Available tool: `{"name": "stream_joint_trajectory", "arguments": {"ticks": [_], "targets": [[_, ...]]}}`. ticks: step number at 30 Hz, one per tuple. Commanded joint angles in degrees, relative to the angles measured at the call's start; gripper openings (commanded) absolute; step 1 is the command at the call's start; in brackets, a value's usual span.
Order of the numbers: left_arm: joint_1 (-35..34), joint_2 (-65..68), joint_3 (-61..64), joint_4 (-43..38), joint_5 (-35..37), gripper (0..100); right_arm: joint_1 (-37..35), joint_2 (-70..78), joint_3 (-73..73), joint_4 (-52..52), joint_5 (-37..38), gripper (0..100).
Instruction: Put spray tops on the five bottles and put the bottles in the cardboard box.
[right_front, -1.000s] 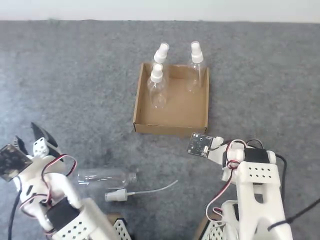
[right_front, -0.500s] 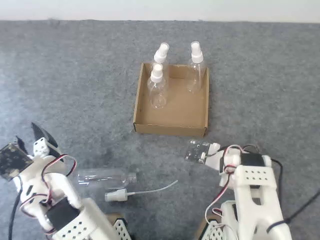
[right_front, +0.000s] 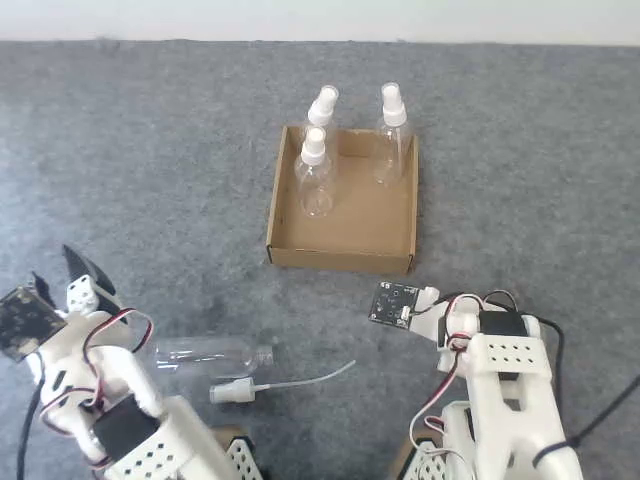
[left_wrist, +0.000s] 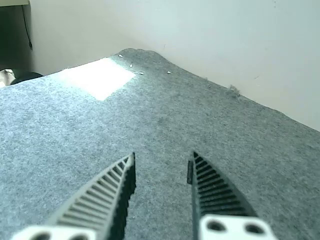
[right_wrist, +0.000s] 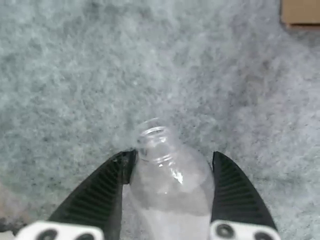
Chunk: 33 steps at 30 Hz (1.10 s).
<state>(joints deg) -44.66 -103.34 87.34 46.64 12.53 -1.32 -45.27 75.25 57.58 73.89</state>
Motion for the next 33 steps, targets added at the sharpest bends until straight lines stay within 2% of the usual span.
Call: {"name": "stream_joint_trajectory", "arguments": {"ticks": [1, 7, 13, 19, 24, 29, 33], "targets": [[-0.1, -1.1, -0.5, -1.8, -0.7, 16, -0.7, -1.9, -3.5, -0.5, -4.7, 12.5], [-0.1, -1.1, -0.5, -1.8, -0.7, 16, -1.3, -1.5, -6.9, -0.6, -15.4, 10.2], [-0.1, -1.1, -0.5, -1.8, -0.7, 16, -9.9, -1.5, -7.0, -0.5, -27.2, 10.2], [-0.1, -1.1, -0.5, -1.8, -0.7, 16, -17.1, -1.4, -7.0, -0.5, -34.3, 10.2], [-0.1, -1.1, -0.5, -1.8, -0.7, 16, -17.8, -1.3, -7.1, 1.5, -35.8, 10.6], [-0.1, -1.1, -0.5, -1.8, -0.8, 16, -18.4, -1.3, -12.0, 12.1, -35.7, 24.3], [-0.1, -1.1, -0.5, -1.8, -0.8, 16, -18.5, -1.3, -16.1, 17.2, -35.5, 25.9]]}}
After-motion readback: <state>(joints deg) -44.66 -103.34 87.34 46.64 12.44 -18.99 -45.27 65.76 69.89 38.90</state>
